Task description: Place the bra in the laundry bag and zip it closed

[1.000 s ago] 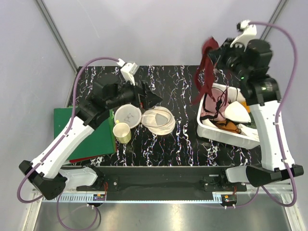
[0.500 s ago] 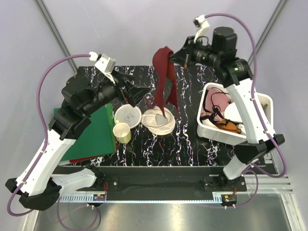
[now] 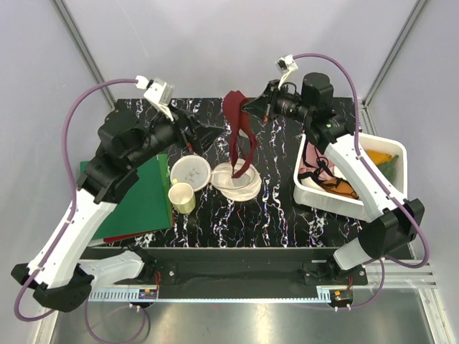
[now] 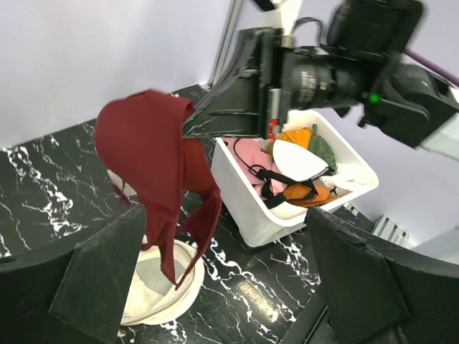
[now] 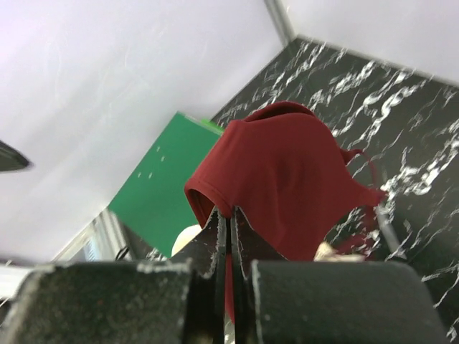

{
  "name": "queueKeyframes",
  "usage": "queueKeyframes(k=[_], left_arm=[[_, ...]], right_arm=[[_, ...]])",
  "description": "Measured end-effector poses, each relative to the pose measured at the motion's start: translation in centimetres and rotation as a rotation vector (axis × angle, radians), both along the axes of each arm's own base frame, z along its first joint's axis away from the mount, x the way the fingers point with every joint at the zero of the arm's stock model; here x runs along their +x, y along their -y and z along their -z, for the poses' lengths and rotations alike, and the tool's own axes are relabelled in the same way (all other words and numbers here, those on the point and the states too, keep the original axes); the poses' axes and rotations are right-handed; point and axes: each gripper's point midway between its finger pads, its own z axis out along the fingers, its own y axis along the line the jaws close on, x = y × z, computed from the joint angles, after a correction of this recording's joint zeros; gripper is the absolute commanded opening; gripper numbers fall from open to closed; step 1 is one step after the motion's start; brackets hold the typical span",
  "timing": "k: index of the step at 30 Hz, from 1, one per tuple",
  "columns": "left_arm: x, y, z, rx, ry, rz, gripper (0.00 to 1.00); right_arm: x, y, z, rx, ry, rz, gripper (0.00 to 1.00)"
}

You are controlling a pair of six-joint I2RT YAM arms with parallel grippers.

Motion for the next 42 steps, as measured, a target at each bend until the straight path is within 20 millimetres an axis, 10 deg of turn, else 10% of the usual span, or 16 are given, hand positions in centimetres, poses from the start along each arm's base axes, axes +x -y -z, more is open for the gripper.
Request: queueKeyframes(k=[12,22,35,42], left_arm=[[9.8,-0.8,10.4,-0.095,-0.392,-0.162,0.96],[12.2,-1.9,11.6,-0.201,-0.441,-0.223,0.96],[18.0,-4.4,22.1,-0.244,-0.712,-0.384,0.99],[22.0,-7.7,26.0,-0.253,-0.811,-0.486,0.99]], right_arm=[[4.7,3.4,-0.3,-0.125,0.219,0.265,0.0],[7.4,5.9,3.5,-0.452,0.36,0.311,0.0],[14.6,1.8,26.6,-0.81,0.095,0.072,0.09],[15.0,-3.1,27.5,-0.745,-0.03,0.045,0.27]])
